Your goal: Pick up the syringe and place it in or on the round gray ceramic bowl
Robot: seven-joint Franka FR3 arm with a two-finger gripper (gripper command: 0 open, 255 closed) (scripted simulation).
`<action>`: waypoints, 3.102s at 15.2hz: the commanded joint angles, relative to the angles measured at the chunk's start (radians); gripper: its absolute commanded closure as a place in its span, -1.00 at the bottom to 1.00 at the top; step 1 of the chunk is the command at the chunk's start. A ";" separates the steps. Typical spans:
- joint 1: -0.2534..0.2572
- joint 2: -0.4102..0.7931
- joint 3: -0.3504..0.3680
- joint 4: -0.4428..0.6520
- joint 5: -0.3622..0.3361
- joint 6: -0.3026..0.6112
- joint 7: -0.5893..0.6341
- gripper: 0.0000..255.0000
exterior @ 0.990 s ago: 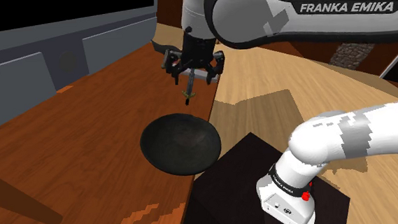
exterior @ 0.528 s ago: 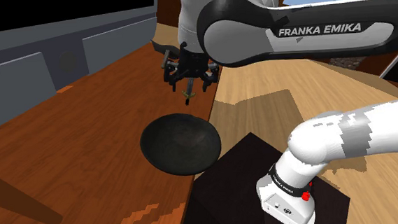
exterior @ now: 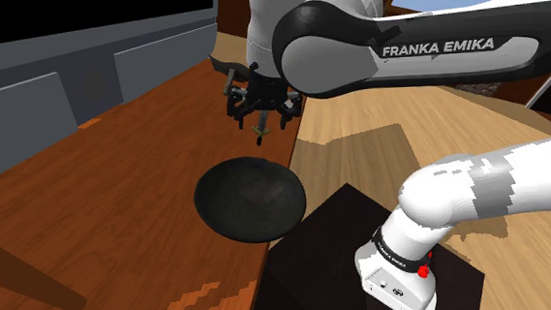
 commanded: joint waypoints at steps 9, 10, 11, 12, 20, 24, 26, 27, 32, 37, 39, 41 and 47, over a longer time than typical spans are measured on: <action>0.000 0.000 0.000 0.000 0.000 0.000 0.000 1.00; 0.000 0.000 0.000 0.000 0.000 0.000 0.000 1.00; 0.000 -0.002 -0.005 0.011 -0.002 -0.013 -0.003 1.00; -0.001 -0.004 -0.010 0.023 -0.004 -0.026 -0.006 1.00; -0.008 -0.009 -0.044 0.120 -0.021 -0.129 -0.026 1.00; -0.014 -0.006 -0.058 0.174 -0.030 -0.178 -0.034 1.00; -0.017 -0.003 -0.065 0.201 -0.034 -0.203 -0.038 1.00; -0.019 -0.001 -0.067 0.215 -0.037 -0.215 -0.040 1.00; -0.029 0.011 -0.080 0.288 -0.049 -0.276 -0.049 1.00; 0.013 -0.036 -0.031 0.294 -0.005 -0.327 0.022 1.00; 0.032 -0.056 -0.002 0.298 0.017 -0.348 0.060 1.00; 0.048 -0.071 0.028 0.306 0.040 -0.369 0.099 1.00; 0.081 -0.098 0.132 0.358 0.106 -0.429 0.225 1.00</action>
